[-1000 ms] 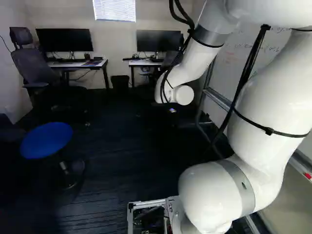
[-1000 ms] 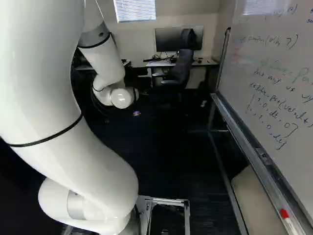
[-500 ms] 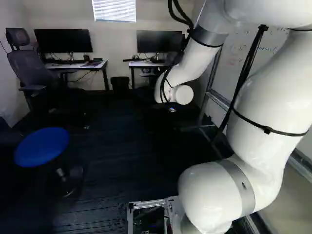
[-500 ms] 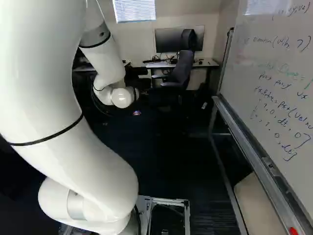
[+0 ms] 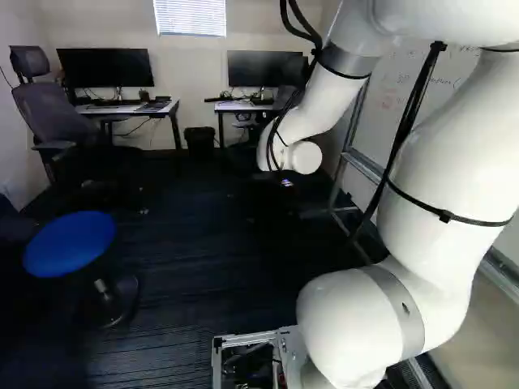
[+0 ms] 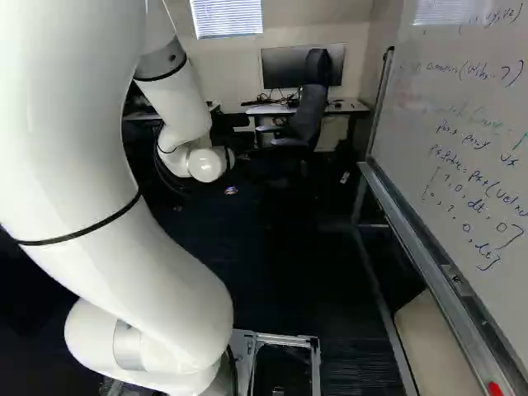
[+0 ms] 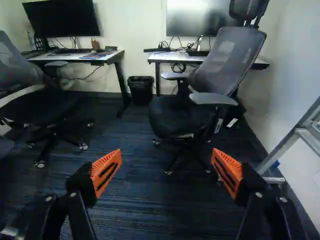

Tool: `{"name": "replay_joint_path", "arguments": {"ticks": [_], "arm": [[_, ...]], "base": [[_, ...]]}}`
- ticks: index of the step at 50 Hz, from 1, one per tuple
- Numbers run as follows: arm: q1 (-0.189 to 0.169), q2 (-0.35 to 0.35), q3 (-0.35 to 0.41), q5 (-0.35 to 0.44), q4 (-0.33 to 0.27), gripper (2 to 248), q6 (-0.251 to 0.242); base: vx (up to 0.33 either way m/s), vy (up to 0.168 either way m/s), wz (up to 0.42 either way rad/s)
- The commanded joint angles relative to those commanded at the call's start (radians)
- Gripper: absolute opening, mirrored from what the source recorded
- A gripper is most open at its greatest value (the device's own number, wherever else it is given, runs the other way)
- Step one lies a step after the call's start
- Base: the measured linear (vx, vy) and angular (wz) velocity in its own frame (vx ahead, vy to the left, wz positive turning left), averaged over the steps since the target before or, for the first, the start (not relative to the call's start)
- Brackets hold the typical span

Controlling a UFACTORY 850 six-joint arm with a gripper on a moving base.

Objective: Open the door and move inside

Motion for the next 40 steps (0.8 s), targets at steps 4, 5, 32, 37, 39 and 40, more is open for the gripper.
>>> {"name": "replay_joint_path", "arguments": {"ticks": [4,5,32,37,39,40], "arm": [[-0.001,0.004,0.006,0.002,0.000,247,0.000],[-0.001,0.006,0.008,0.002,0.000,247,0.000],[-0.016,0.071,0.100,0.026,0.003,247,0.000],[-0.020,0.089,0.126,0.033,0.004,247,0.000],[-0.021,0.097,0.137,0.036,0.005,247,0.000],[-0.022,0.101,0.142,0.038,0.005,247,0.000]], "base": [[0.000,0.000,0.000],[0.000,0.000,0.000],[0.000,0.000,0.000],[0.000,0.000,0.000],[0.000,0.000,0.000],[0.000,0.000,0.000]]}}
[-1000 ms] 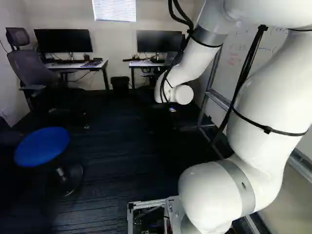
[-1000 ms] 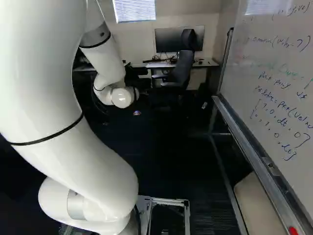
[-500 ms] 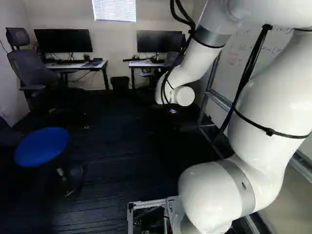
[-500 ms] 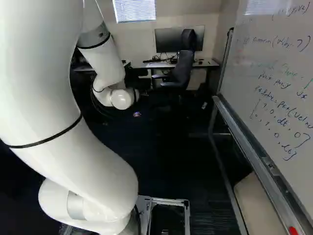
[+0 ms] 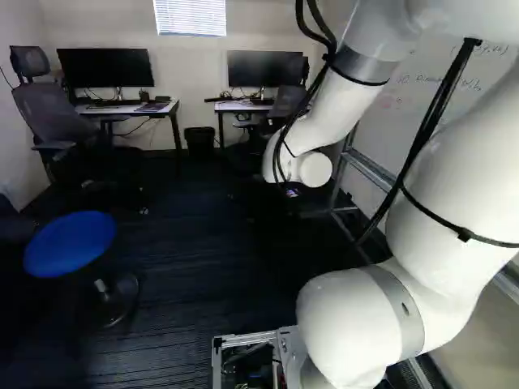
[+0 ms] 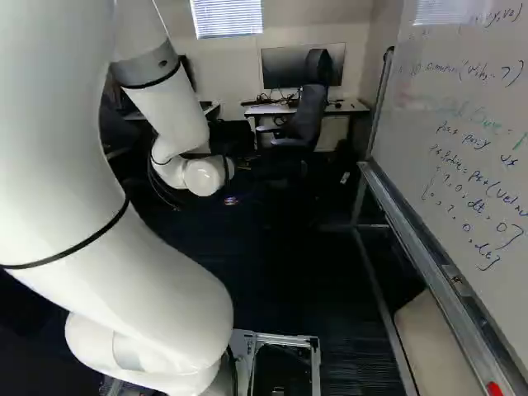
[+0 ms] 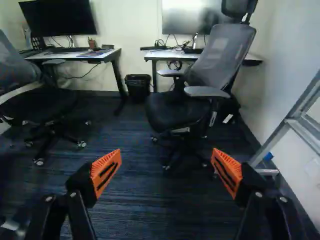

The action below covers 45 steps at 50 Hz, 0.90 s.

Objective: Open the door and move inside

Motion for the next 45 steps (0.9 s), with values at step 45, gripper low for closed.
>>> {"name": "replay_joint_path", "arguments": {"ticks": [45], "arm": [[-0.040,0.181,0.255,0.067,0.008,247,0.000]], "base": [[0.000,0.000,0.000]]}}
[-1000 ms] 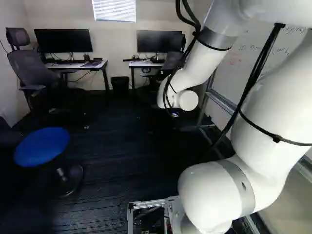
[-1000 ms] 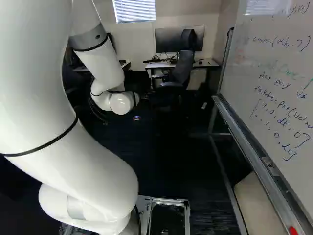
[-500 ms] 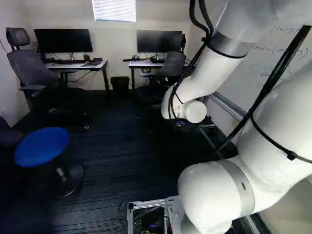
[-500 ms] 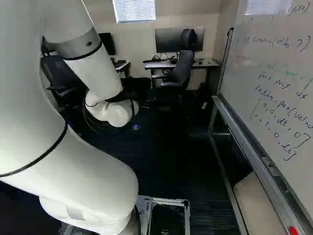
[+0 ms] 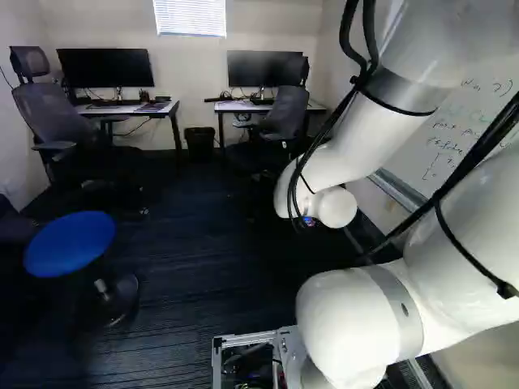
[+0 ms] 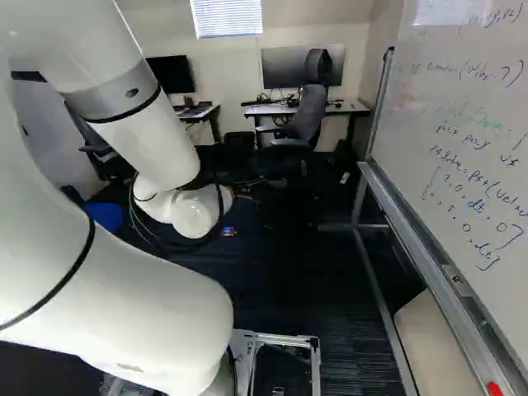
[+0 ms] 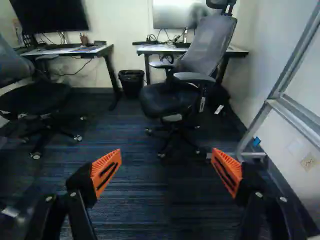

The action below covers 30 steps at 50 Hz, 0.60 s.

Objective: Open the door and move inside

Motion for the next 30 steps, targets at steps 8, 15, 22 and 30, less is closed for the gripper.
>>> {"name": "replay_joint_path", "arguments": {"ticks": [8,15,22,30], "arm": [[-0.004,0.017,0.024,0.006,0.001,247,0.000],[-0.006,0.028,0.040,0.010,0.001,247,0.000],[-0.008,0.035,0.050,0.013,0.002,247,0.000],[-0.009,0.039,0.054,0.014,0.002,247,0.000]], "base": [[0.000,0.000,0.000],[0.000,0.000,0.000],[0.000,0.000,0.000],[0.000,0.000,0.000]]}}
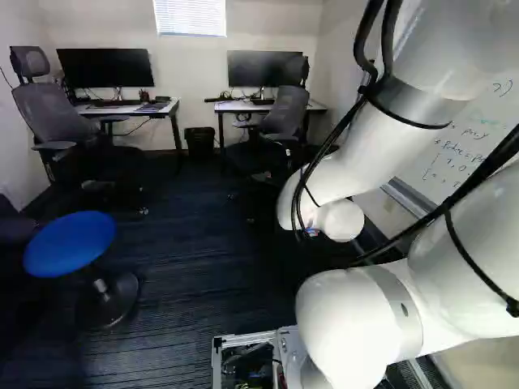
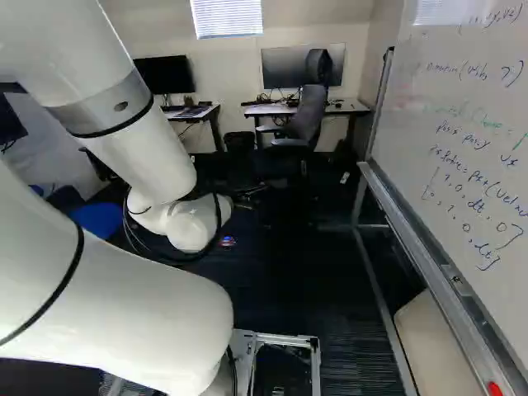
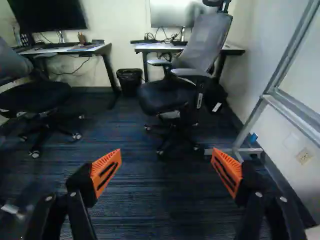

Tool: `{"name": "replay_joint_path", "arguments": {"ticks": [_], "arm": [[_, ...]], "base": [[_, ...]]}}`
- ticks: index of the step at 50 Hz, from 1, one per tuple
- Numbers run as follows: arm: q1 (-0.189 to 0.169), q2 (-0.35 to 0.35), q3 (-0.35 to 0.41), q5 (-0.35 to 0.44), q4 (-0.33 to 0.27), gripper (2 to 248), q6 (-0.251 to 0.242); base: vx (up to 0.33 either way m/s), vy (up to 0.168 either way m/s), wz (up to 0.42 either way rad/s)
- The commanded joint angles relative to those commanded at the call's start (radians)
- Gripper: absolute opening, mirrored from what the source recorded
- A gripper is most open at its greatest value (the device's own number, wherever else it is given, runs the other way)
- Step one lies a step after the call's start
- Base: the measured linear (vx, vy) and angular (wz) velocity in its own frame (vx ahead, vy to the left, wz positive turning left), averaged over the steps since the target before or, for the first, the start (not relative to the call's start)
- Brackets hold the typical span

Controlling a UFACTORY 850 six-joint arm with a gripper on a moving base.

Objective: Open the door and move inside

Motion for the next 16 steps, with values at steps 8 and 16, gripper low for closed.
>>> {"name": "replay_joint_path", "arguments": {"ticks": [8,16], "arm": [[0.000,0.000,0.000,0.000,0.000,247,0.000],[0.000,0.000,0.000,0.000,0.000,247,0.000]], "base": [[0.000,0.000,0.000],[0.000,0.000,0.000]]}}
